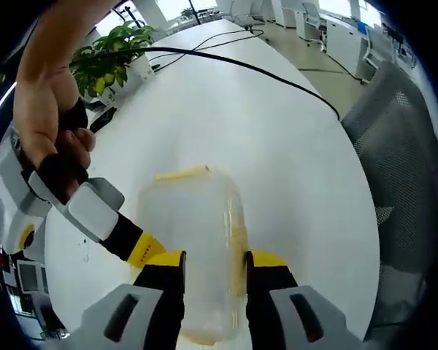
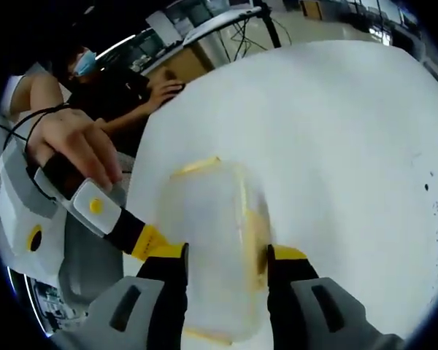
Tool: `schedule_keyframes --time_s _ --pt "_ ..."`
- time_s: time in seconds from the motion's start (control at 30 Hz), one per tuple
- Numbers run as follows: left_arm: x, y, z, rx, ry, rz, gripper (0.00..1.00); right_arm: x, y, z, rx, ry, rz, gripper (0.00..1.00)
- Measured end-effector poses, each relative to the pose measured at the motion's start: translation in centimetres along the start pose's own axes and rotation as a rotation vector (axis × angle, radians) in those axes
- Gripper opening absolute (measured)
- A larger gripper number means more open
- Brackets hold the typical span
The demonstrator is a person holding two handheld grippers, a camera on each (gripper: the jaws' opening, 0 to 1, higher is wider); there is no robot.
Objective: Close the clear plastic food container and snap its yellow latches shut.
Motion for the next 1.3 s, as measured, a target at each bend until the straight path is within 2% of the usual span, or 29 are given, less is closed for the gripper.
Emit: schedule_keyframes --time_s 0.57,0.63,0.67,0.77,0.83,0.93,1.3 --pt "-0.12 0.17 0.04 -0.002 -0.002 0.017 0.24 -0.01 0.04 -0.07 -0.023 0.023 0.004 0.36" --pt "-0.13 0.32 0.2 -0.009 -0.003 0.028 0.23 -0.48 -0.04 -0.4 -0.045 0.057 0.025 0.34" --pt "0.03 0.28 0.26 -0.016 -0.003 0.03 0.23 -0.35 -0.01 -0.24 -0.026 0.036 0.009 0.34" --pt "0.19 0.32 0.3 -0.03 0.006 0.046 0.23 -0.39 -0.03 -0.21 -0.027 0.032 0.008 0.33" --pt "-0.31 0.17 0.03 -0.056 0.038 0.092 0.21 -0.27 -0.18 -0.45 -0.043 0.032 -0.004 0.33" --pt "-0.44 0.15 -0.13 -0.04 -0.013 0.078 0.21 -0.26 -0.24 -0.59 -0.031 0.036 0.003 0.33" --pt "0.26 0.16 0.22 -0.04 0.026 0.085 0.24 0.12 -0.4 -0.21 -0.014 0.035 0.006 0.37"
Point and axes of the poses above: the point that each gripper's makers call its tool centre point, and the gripper's own axes: y roughly forward along the fingers, x roughly to its right, z roughly out of its top, the point moved 6 cm from there along -y, roughly backward along the fingers, and after that the axes turned 15 degrees about -z, right-handed, at the moved point
